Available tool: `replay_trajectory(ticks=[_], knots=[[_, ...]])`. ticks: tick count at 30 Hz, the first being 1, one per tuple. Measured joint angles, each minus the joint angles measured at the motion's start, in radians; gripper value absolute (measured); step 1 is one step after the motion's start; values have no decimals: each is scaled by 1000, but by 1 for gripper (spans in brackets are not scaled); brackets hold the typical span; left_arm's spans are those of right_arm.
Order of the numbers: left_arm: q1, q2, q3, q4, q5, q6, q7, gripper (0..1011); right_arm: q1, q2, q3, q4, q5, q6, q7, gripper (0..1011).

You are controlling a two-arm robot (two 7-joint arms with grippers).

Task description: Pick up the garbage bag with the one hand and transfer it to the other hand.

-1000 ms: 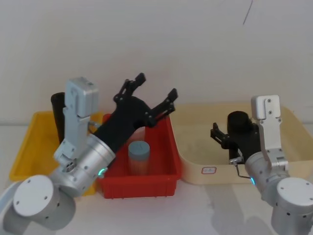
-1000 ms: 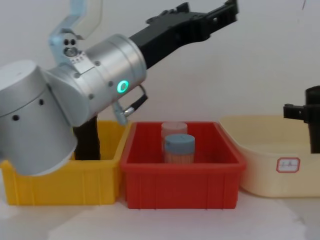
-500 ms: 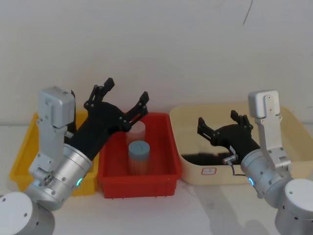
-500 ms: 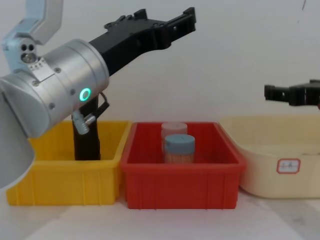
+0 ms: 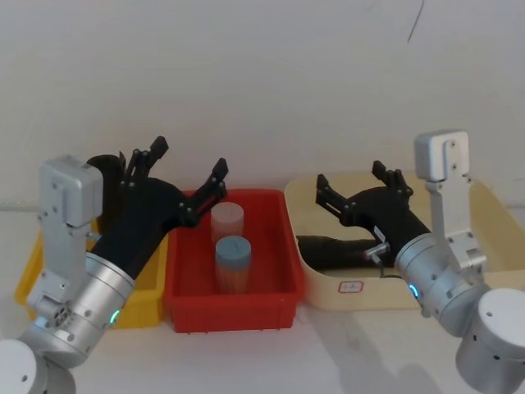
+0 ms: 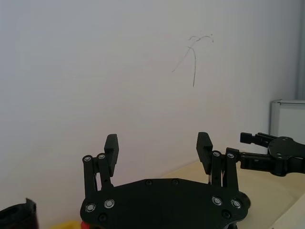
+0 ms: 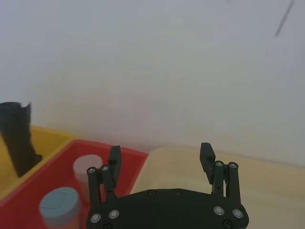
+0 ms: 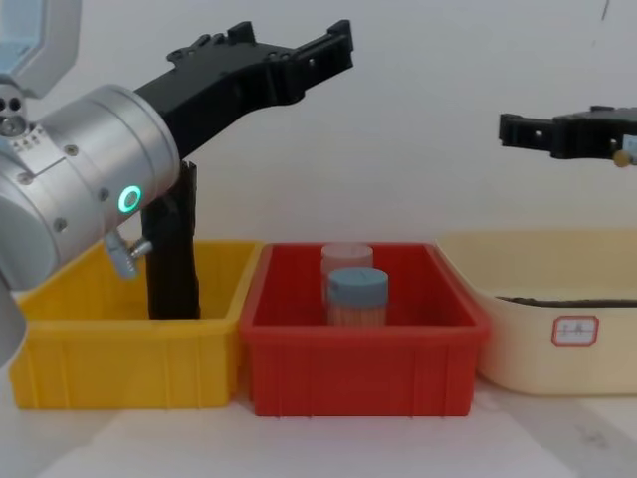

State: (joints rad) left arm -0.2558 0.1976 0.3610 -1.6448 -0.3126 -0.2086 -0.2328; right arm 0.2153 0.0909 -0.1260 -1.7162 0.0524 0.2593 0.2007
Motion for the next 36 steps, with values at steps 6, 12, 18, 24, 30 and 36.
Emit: replay_trajectory(ticks=[6, 12, 18, 24, 30, 36], knots=[[31, 5, -18, -30, 14, 1, 22, 1001, -3, 24, -34, -11, 1, 9, 39, 1001], [71, 13, -38, -71, 33, 9, 51, 1002, -7, 56, -79, -19, -3, 29, 85, 1001], [113, 22, -62, -114, 52, 21, 81, 1001, -10, 91, -134, -21, -18, 58, 133, 1001], [151, 29, -84, -151, 66, 32, 104, 1002, -7, 112, -179, -20, -27, 94, 170, 1001], [173, 32, -97, -172, 72, 39, 113, 1002, 13, 120, -213, -5, -28, 138, 202, 1001], [186, 31, -106, -182, 75, 45, 115, 1002, 42, 119, -238, 22, -27, 171, 220, 1001]])
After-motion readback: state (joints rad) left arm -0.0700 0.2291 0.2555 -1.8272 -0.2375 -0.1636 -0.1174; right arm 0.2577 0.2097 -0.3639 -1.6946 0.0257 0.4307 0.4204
